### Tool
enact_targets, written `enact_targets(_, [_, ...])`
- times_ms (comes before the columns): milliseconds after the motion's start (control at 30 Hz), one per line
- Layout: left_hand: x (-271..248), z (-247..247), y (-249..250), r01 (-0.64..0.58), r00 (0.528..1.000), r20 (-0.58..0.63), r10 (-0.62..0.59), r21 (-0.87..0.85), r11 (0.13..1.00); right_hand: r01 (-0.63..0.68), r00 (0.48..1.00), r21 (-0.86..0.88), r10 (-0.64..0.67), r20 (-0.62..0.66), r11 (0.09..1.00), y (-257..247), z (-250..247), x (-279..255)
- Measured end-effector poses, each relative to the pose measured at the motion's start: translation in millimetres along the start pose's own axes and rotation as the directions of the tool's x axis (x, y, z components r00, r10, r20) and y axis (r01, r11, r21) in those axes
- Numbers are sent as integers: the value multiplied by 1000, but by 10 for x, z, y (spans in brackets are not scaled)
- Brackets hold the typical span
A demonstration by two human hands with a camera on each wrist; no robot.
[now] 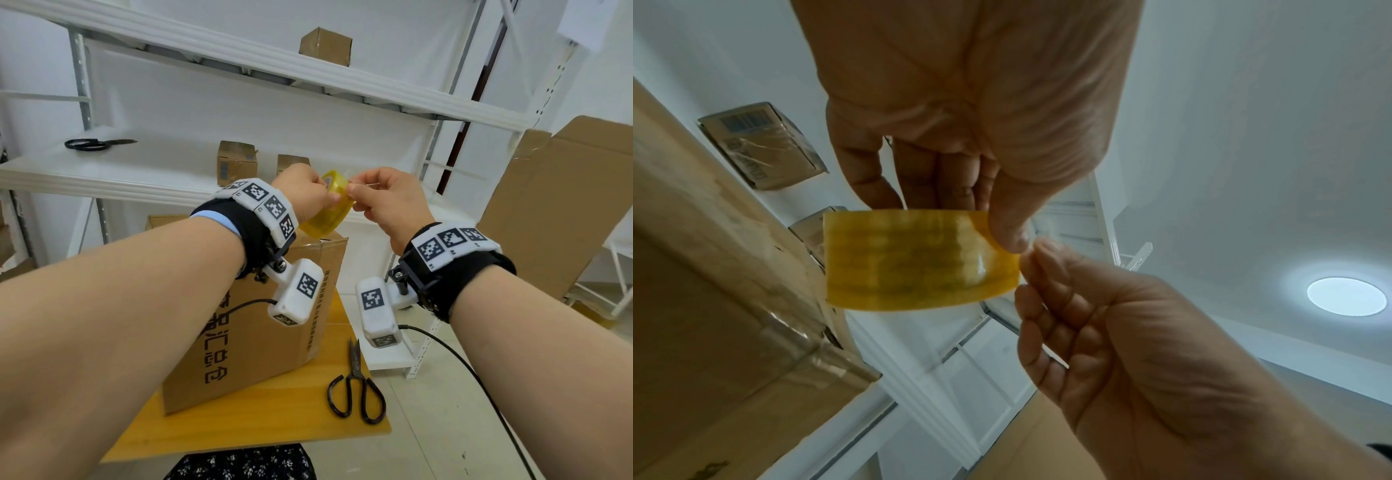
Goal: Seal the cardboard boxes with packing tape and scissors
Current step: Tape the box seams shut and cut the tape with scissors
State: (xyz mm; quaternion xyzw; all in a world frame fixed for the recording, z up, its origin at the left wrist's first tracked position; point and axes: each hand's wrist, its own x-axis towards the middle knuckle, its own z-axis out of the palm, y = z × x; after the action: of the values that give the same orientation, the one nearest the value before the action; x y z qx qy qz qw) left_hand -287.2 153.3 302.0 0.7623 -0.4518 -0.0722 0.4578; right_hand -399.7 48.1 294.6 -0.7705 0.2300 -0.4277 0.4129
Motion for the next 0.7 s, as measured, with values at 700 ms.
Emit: enact_targets(700, [-8, 53, -78, -12, 1000, 11, 12, 25, 1000, -108, 993, -17, 108, 49, 994, -27, -8, 38])
